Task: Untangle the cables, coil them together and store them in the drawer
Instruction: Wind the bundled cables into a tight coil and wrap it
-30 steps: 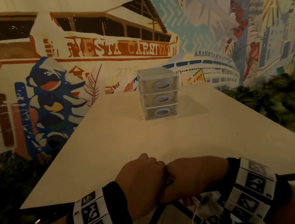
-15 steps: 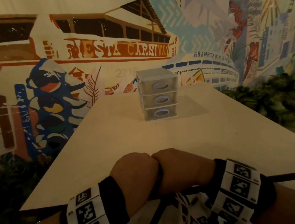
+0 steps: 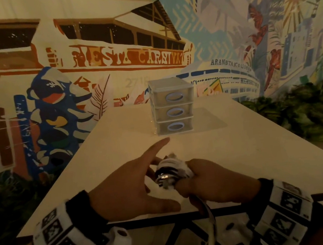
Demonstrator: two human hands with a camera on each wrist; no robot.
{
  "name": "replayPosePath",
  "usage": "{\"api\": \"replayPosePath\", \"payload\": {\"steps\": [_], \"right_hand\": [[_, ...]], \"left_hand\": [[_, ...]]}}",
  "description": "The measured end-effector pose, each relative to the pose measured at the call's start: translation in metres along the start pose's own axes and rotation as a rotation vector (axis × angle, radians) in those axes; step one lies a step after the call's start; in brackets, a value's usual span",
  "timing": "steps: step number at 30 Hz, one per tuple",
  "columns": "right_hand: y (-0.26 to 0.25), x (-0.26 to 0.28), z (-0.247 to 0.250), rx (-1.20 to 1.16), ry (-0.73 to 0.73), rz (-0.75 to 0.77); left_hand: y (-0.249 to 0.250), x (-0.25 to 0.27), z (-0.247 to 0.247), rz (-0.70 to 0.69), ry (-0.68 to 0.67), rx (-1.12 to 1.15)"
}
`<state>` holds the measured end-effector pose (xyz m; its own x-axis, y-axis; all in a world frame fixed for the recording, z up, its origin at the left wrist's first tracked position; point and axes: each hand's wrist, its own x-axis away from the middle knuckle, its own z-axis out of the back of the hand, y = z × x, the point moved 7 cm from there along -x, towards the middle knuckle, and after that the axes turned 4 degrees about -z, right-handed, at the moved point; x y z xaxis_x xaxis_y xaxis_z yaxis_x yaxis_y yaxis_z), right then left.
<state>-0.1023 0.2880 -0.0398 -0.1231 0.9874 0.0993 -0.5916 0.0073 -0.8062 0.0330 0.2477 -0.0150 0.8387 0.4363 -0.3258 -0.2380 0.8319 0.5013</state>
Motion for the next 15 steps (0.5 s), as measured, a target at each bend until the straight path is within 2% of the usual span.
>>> {"api": "replayPosePath", "payload": {"steps": [2,5,8,9,11,13,15], "right_hand": [[0.002,0.001,0.005,-0.175,0.0,-0.01],[0.001,0.0,-0.001,-0.355,-0.097,-0.02],[-0.01,0.003,-0.016,-0.489,-0.242,0.05],[-0.016,0.005,-0.022,-0.52,-0.289,0.083],[-0.022,0.009,-0.033,-0.595,-0.387,0.122],[-0.031,0.016,-0.038,-0.66,-0.482,0.163],[-0.036,0.02,-0.039,-0.656,-0.534,0.181]], "left_hand": [[-0.012,0.004,-0.007,0.061,-0.005,0.196],[-0.012,0.003,-0.028,0.085,-0.063,0.378],[0.012,-0.006,-0.042,-0.031,-0.135,0.688],[0.015,-0.008,-0.041,-0.063,-0.12,0.702],[0.008,-0.01,-0.036,-0.087,0.002,0.568],[-0.019,-0.006,-0.04,-0.023,0.093,0.452],[-0.035,-0.003,-0.046,0.013,0.105,0.421]]}}
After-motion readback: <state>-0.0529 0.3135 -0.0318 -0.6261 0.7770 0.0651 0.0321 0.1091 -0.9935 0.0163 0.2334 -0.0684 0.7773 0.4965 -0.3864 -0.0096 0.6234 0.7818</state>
